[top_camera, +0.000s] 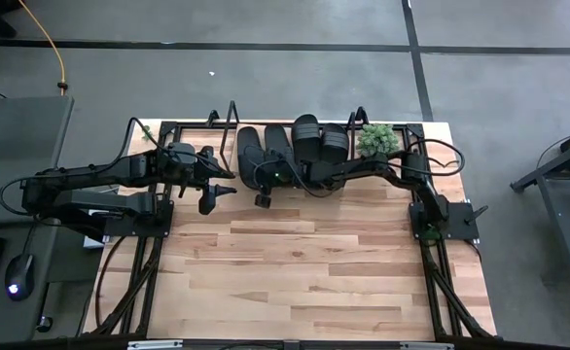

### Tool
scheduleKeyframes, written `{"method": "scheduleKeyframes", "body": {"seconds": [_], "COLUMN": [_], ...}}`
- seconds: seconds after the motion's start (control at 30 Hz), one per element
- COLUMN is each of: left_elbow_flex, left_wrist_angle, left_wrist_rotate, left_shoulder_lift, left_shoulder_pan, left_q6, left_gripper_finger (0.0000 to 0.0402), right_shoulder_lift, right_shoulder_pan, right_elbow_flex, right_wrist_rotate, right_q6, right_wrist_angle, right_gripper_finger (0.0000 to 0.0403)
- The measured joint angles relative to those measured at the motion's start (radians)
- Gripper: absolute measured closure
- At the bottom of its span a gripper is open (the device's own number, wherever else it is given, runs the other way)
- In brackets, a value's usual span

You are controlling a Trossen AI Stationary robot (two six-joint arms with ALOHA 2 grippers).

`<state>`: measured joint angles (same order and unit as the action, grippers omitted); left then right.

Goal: Pick and place slides into the shelf
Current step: Put the black slipper on the shelf

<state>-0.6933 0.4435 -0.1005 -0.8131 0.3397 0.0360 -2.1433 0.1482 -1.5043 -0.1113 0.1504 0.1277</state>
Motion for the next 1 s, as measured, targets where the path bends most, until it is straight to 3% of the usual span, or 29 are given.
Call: {"method": "scheduleKeyframes", "body": {"seconds": [0.27,0.53,1.0], "left_elbow_flex": [0.0,0.0,0.0], "left_wrist_angle": [0.0,0.0,0.0], "left_wrist_rotate": [0.0,0.004,0.008], "left_shoulder_lift": [0.0,0.0,0.0], "left_shoulder_pan": [0.0,0.0,0.0], "left_q6": [0.0,0.0,0.003], "left_gripper_finger": [0.0218,0.0218,0.0218], "right_shoulder_lift": [-0.025,-0.064,-0.064], "right_shoulder_pan": [0.004,0.009,0.009], "right_elbow_flex": [0.0,0.0,-0.006], "right_wrist_rotate": [-0.041,-0.179,-0.229], "right_q6": [-0.011,-0.014,-0.035], "right_wrist_angle": [-0.038,-0.001,0.036], "right_gripper_finger": [0.0403,0.0403,0.0403]}}
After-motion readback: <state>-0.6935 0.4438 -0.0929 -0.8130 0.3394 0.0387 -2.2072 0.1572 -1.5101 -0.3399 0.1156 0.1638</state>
